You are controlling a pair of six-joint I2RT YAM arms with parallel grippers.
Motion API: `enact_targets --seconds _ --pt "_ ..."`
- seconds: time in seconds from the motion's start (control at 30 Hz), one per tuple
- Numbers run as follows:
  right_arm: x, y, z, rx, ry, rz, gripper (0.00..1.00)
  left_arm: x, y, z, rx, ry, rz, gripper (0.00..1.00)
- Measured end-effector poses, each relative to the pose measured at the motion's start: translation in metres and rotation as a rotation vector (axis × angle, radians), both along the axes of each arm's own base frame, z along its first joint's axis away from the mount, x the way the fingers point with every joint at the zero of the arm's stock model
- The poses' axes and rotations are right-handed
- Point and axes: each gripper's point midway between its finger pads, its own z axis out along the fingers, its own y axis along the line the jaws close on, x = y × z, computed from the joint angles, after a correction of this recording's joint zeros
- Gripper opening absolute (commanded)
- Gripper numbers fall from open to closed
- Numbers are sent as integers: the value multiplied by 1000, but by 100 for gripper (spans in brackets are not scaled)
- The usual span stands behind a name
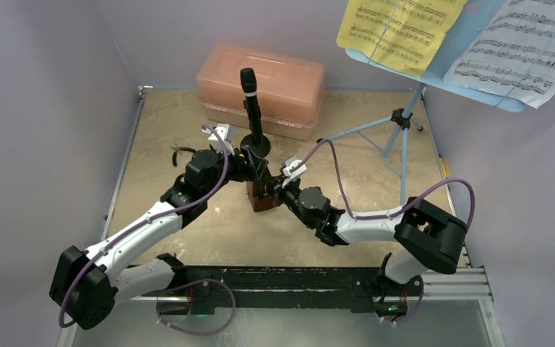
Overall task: Pack up the instrument practice props
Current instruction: Hook the pendulum onto the metronome.
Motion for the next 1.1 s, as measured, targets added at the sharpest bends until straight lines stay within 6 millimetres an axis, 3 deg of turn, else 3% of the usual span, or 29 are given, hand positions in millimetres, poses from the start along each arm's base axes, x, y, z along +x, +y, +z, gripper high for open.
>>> enact_targets --seconds 0.73,1.1 --pt "7 -3 -1 -4 32 -2 0 -8 -15 -11 12 24 -103 71" --pt "8 -4 -1 -4 64 43 0 -3 -16 -18 38 20 -119 59"
